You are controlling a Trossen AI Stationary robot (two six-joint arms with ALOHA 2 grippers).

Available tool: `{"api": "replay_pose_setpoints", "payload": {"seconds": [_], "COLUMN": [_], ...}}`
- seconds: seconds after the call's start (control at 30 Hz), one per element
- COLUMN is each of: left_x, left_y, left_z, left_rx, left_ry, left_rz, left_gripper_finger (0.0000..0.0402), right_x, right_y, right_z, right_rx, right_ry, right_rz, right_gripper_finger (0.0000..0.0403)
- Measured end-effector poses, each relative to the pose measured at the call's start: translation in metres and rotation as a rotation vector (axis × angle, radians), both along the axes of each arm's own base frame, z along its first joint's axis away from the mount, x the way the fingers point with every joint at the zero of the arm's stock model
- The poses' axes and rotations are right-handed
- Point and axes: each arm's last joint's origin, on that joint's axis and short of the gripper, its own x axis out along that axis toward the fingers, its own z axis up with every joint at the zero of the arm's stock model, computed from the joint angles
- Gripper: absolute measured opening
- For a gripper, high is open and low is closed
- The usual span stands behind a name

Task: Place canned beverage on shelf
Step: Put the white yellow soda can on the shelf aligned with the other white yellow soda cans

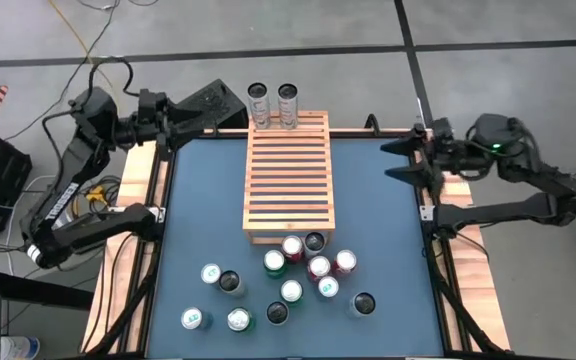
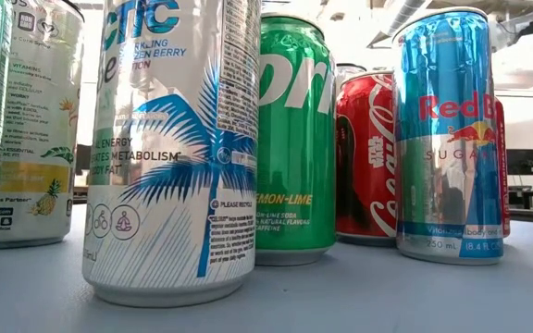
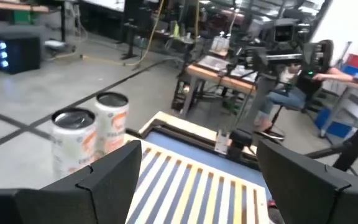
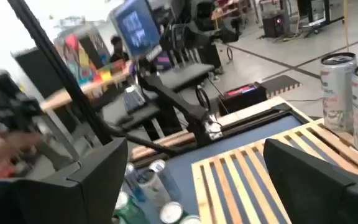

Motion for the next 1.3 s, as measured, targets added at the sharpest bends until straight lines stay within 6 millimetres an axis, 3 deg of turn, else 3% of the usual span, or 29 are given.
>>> {"api": "replay_pose_setpoints", "payload": {"seconds": [0.23, 0.5, 0.67, 0.97, 1.13, 1.3], "left_x": [0.014, 0.031, 0.049, 0.085, 0.094, 0.103], "left_y": [-0.019, -0.046, -0.066, -0.098, -0.111, -0.126], "left_z": [0.000, -0.001, -0.006, -0.021, -0.029, -0.036], "left_rx": [-0.063, -0.079, -0.138, -0.170, -0.185, -0.164], "left_ry": [-0.009, -0.009, 0.029, 0.136, 0.187, 0.226], "left_rz": [-0.097, -0.179, -0.241, -0.301, -0.291, -0.260], "left_gripper_finger": [0.0305, 0.0305, 0.0305, 0.0305, 0.0305, 0.0305], "right_x": [0.043, 0.087, 0.106, 0.105, 0.097, 0.101], "right_y": [-0.007, -0.009, -0.006, 0.002, 0.006, 0.013], "right_z": [-0.020, -0.051, -0.061, -0.073, -0.090, -0.096], "right_rx": [-0.006, 0.111, 0.164, 0.317, 0.362, 0.378], "right_ry": [0.159, 0.344, 0.369, 0.509, 0.703, 0.751], "right_rz": [0.038, 0.251, 0.411, 0.495, 0.475, 0.522], "right_gripper_finger": [0.0368, 0.0368, 0.0368, 0.0368, 0.0368, 0.0368]}}
